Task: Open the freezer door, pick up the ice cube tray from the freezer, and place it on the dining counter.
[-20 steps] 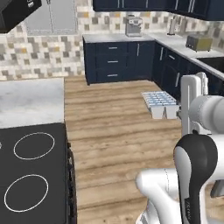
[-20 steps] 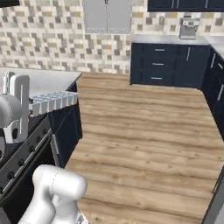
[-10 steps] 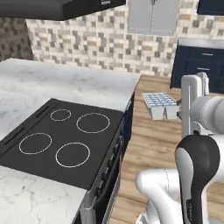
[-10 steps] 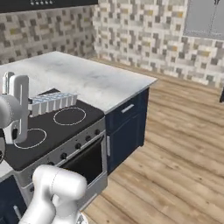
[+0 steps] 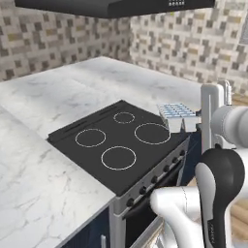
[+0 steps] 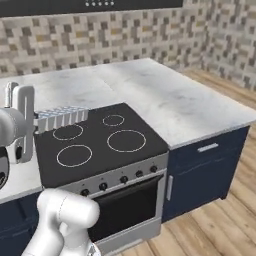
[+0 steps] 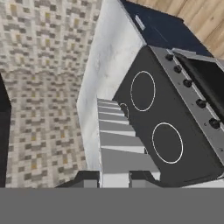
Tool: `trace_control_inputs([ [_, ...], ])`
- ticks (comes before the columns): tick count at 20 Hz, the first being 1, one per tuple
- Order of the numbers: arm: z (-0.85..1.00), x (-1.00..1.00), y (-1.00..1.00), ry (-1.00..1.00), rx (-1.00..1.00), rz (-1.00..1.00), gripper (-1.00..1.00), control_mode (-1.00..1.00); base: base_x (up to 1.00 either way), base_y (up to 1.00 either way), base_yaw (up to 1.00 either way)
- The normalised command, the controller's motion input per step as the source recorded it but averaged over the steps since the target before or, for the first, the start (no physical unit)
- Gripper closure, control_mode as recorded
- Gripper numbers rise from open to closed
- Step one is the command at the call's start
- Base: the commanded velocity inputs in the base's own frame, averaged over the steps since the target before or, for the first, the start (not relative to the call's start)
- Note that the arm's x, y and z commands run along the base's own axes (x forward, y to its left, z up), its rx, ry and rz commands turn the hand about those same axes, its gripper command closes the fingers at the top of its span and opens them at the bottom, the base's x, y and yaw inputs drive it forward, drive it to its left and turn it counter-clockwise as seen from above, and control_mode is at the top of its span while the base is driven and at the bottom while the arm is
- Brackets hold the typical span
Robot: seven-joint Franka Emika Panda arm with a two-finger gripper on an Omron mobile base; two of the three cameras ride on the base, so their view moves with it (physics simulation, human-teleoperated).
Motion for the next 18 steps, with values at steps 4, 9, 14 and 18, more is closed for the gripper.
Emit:
trace_control_inputs([
  [4, 0.0, 0.0, 0.0, 0.0, 0.0, 0.0, 1.0, 1.0, 0.0, -0.01, 0.75],
  [9, 0.0, 0.0, 0.0, 0.0, 0.0, 0.0, 1.0, 1.0, -0.13, 0.3, 0.67],
  [14, 0.0, 0.0, 0.0, 0.0, 0.0, 0.0, 1.0, 1.0, -0.12, 0.96, 0.47],
  [18, 0.0, 0.0, 0.0, 0.0, 0.0, 0.0, 1.0, 1.0, 0.04, 0.77, 0.33],
])
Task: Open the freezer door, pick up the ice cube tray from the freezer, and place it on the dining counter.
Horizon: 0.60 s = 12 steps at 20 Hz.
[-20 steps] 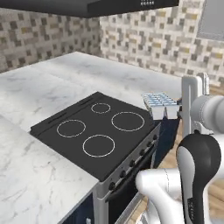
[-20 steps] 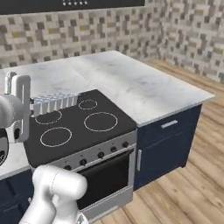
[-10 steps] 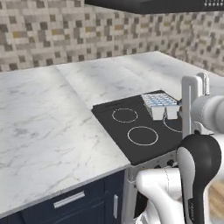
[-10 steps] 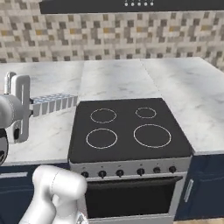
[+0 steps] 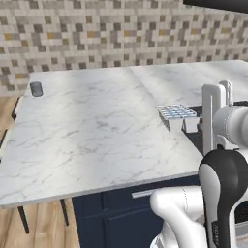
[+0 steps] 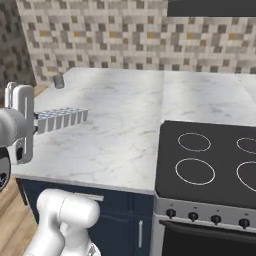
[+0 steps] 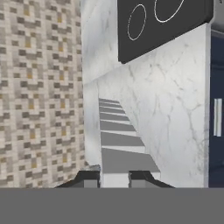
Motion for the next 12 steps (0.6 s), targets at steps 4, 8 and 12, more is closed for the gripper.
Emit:
trace_control_inputs([
  [4, 0.0, 0.0, 0.0, 0.0, 0.0, 0.0, 1.0, 1.0, 0.19, 0.58, 0.26],
  [8, 0.0, 0.0, 0.0, 0.0, 0.0, 0.0, 1.0, 1.0, 0.06, 0.87, 0.23],
  [12, 0.0, 0.0, 0.0, 0.0, 0.0, 0.0, 1.0, 1.0, 0.0, 1.0, 0.08],
])
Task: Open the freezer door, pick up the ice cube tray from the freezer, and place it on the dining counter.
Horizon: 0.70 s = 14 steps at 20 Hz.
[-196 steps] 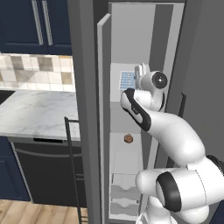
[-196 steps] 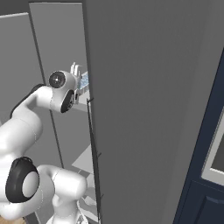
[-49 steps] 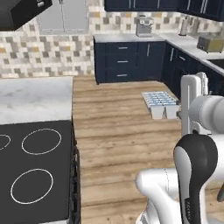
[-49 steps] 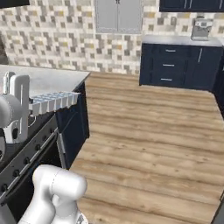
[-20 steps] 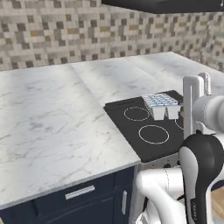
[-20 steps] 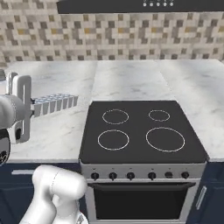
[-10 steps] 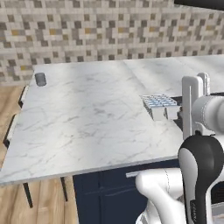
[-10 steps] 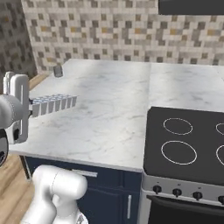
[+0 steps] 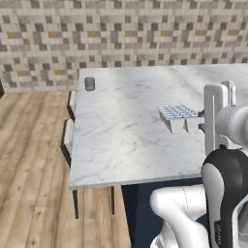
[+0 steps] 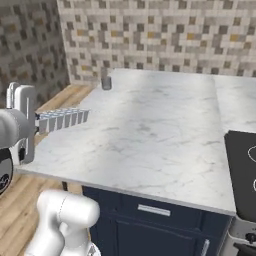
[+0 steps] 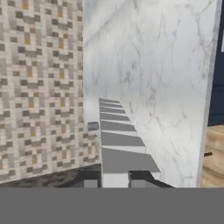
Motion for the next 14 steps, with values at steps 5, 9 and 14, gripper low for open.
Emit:
trace_control_inputs([
  [5, 0.0, 0.0, 0.0, 0.0, 0.0, 0.0, 1.0, 1.0, 0.15, 0.96, -0.03],
  [9, 0.0, 0.0, 0.0, 0.0, 0.0, 0.0, 1.0, 1.0, 0.18, 0.92, -0.18],
  [14, 0.0, 0.0, 0.0, 0.0, 0.0, 0.0, 1.0, 1.0, 0.4, 0.32, -0.43],
])
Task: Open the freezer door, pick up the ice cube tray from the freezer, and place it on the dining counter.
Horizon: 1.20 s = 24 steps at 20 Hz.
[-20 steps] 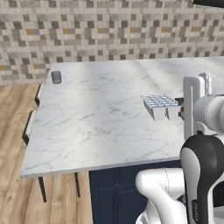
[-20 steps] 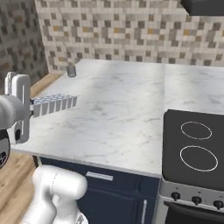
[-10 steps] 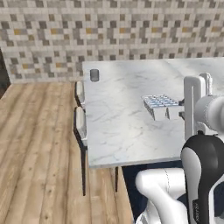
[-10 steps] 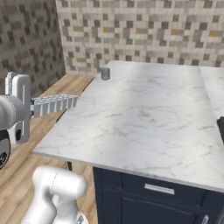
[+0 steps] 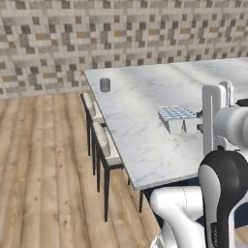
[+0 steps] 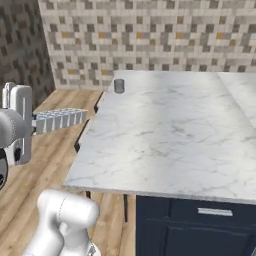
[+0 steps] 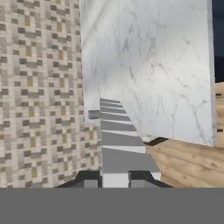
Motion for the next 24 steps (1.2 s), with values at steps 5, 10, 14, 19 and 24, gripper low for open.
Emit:
trace_control_inputs([
  [5, 0.0, 0.0, 0.0, 0.0, 0.0, 0.0, 1.0, 1.0, 0.57, 0.0, -0.44],
  [10, 0.0, 0.0, 0.0, 0.0, 0.0, 0.0, 1.0, 1.0, 0.52, -0.08, -0.24],
  [14, 0.0, 0.0, 0.0, 0.0, 0.0, 0.0, 1.0, 1.0, 0.48, -0.13, 0.0],
  [19, 0.0, 0.0, 0.0, 0.0, 0.0, 0.0, 1.0, 1.0, 0.5, -0.22, 0.0],
  [24, -0.09, 0.95, -0.58, 0.17, 0.03, 0.1, 1.0, -1.0, 0.0, 0.0, 0.0],
])
